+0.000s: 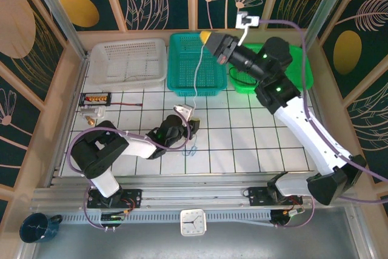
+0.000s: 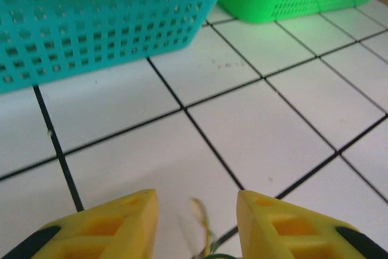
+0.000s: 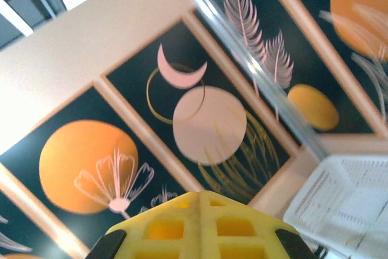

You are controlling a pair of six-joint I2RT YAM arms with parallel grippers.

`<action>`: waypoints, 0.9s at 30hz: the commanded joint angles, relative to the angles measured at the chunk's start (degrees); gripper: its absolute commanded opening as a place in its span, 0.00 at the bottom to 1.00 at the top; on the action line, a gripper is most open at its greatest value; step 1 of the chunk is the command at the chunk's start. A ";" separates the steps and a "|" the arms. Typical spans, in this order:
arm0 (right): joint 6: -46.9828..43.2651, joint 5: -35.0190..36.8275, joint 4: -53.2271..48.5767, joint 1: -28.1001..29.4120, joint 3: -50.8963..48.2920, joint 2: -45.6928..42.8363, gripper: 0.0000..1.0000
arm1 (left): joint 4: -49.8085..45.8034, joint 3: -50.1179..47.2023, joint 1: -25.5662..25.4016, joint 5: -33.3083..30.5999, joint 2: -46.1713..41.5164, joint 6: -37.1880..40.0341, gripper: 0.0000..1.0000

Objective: Untangle the cables

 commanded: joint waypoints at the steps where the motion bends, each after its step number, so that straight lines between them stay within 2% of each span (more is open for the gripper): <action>1: 2.08 -1.75 3.67 -4.21 5.37 1.39 0.00 | 4.10 -2.19 0.24 1.37 0.40 -2.00 0.39; 7: 6.29 -3.99 5.75 -9.55 13.53 6.37 0.00 | 4.92 -4.47 0.15 1.40 0.32 -3.14 0.38; 15: 7.79 -4.29 6.07 -12.60 24.49 13.85 0.00 | 5.99 -5.93 0.17 1.46 0.06 -4.30 0.40; 21: 7.26 -3.98 6.87 -14.45 27.62 18.62 0.00 | 5.39 -5.58 0.23 2.42 -2.48 -4.93 0.53; 27: 7.03 -3.88 9.67 -15.93 27.13 22.60 0.00 | 3.76 -5.50 0.17 2.60 -6.87 -5.98 0.73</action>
